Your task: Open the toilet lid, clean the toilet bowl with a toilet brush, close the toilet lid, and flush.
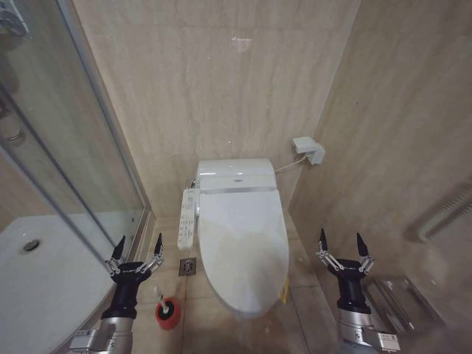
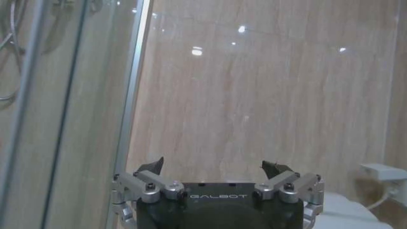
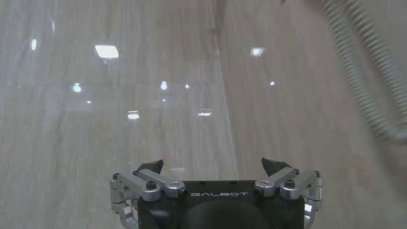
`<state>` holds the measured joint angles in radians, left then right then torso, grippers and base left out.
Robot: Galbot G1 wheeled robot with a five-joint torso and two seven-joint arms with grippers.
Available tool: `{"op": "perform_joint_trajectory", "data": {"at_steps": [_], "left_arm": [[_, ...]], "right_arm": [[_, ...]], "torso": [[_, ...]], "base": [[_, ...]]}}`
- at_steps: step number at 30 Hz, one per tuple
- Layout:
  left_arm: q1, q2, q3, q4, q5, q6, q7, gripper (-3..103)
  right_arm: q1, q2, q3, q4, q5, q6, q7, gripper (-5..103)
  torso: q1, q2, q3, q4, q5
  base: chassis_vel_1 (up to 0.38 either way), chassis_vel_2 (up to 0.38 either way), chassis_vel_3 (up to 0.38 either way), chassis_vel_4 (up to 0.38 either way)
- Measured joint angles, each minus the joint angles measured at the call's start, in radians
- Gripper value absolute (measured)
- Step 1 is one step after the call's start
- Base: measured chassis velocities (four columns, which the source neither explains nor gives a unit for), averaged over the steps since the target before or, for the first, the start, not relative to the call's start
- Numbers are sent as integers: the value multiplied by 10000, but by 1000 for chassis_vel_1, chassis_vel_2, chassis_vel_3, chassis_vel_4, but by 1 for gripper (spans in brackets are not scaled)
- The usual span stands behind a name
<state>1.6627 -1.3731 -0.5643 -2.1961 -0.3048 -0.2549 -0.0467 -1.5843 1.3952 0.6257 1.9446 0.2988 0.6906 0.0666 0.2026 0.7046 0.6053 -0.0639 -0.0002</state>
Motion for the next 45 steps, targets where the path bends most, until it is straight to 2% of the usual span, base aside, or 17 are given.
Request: {"op": "perform_joint_trajectory", "data": {"at_steps": [19, 34, 45], "left_arm": [[-438, -90, 152, 633, 51, -56, 39, 100], [-488, -51, 150, 736, 31, -261, 48, 100], [-496, -42, 198, 680, 2, -184, -134, 100]], "right_arm": [[256, -83, -144, -386, 271, 112, -13, 100], [134, 23, -228, -315, 265, 125, -21, 100], [-76, 30, -131, -185, -6, -80, 358, 100]], "torso": [[-7, 4, -2, 0, 3], [9, -4, 4, 0, 2], [2, -1, 2, -2, 1]], "base": [[312, -304, -312, 311], [-18, 33, 26, -15], [0, 0, 0, 0]]}}
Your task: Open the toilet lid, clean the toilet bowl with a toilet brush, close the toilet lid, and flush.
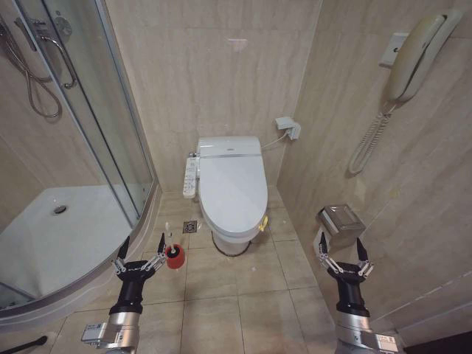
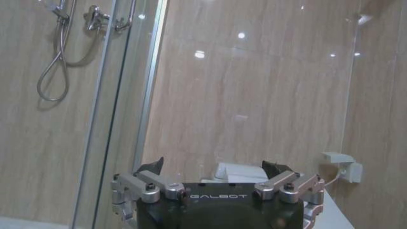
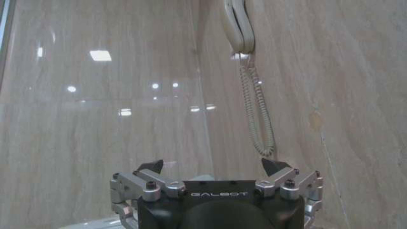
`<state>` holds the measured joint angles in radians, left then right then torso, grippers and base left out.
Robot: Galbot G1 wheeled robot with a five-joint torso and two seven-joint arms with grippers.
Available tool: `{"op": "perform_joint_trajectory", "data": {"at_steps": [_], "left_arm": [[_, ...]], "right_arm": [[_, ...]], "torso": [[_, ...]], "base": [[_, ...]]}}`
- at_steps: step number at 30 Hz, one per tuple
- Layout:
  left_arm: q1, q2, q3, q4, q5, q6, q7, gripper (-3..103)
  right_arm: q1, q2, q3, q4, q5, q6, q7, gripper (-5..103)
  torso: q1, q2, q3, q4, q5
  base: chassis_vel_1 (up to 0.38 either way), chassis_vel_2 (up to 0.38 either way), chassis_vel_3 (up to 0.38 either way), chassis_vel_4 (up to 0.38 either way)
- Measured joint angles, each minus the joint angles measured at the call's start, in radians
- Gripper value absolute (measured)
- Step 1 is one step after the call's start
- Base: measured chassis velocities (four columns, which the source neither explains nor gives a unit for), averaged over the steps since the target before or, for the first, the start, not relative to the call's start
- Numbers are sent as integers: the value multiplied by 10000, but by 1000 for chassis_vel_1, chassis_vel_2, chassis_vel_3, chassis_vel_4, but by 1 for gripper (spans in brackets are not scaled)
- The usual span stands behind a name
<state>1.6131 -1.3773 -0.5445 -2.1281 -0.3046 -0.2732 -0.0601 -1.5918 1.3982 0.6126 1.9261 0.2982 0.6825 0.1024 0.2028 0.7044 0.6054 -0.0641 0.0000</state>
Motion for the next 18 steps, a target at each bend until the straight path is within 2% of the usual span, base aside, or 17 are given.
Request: {"op": "perform_joint_trajectory", "data": {"at_steps": [18], "left_arm": [[3, 3, 5, -12, -5, 20, -7, 100]], "right_arm": [[2, -1, 6, 13, -8, -10, 3, 100]], "torso": [[0, 0, 0, 0, 0]], "base": [[0, 0, 0, 0]]}}
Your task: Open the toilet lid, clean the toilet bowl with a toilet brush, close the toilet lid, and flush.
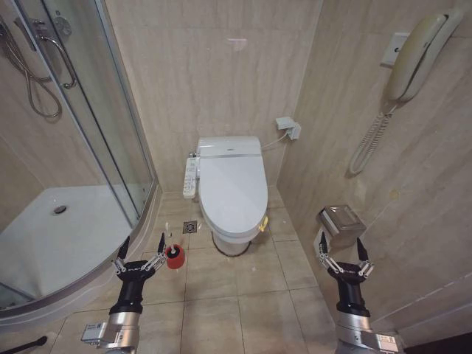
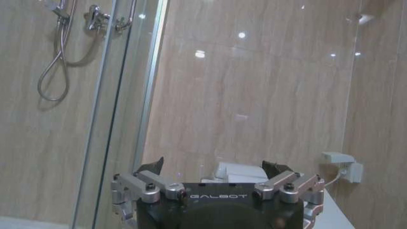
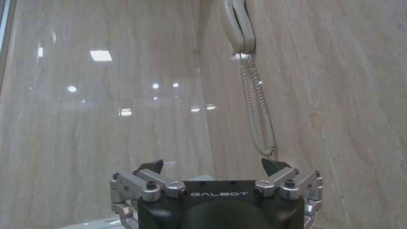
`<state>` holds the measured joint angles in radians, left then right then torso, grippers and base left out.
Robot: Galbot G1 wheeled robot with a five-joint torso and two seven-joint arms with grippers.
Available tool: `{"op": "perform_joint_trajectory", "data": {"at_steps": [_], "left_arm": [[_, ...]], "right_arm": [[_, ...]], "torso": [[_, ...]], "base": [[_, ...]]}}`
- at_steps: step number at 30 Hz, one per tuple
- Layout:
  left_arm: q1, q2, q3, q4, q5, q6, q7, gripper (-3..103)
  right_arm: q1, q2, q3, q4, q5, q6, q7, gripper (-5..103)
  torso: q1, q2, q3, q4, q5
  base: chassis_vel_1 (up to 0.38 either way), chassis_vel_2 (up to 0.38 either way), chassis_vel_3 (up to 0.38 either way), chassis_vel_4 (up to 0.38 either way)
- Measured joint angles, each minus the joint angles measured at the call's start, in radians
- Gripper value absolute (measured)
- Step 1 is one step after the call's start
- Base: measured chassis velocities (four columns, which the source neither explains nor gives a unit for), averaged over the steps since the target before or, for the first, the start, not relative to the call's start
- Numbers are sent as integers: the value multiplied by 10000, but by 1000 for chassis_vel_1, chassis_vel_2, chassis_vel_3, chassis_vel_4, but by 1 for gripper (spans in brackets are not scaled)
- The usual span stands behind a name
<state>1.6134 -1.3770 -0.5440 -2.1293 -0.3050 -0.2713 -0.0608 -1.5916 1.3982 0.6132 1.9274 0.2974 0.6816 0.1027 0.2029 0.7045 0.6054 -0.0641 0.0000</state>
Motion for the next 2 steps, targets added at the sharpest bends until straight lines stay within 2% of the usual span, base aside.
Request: {"op": "perform_joint_trajectory", "data": {"at_steps": [2], "left_arm": [[0, 0, 0, 0, 0, 1, 0, 100]], "right_arm": [[0, 0, 0, 0, 0, 0, 0, 100]], "torso": [[0, 0, 0, 0, 0]], "base": [[0, 0, 0, 0]]}}
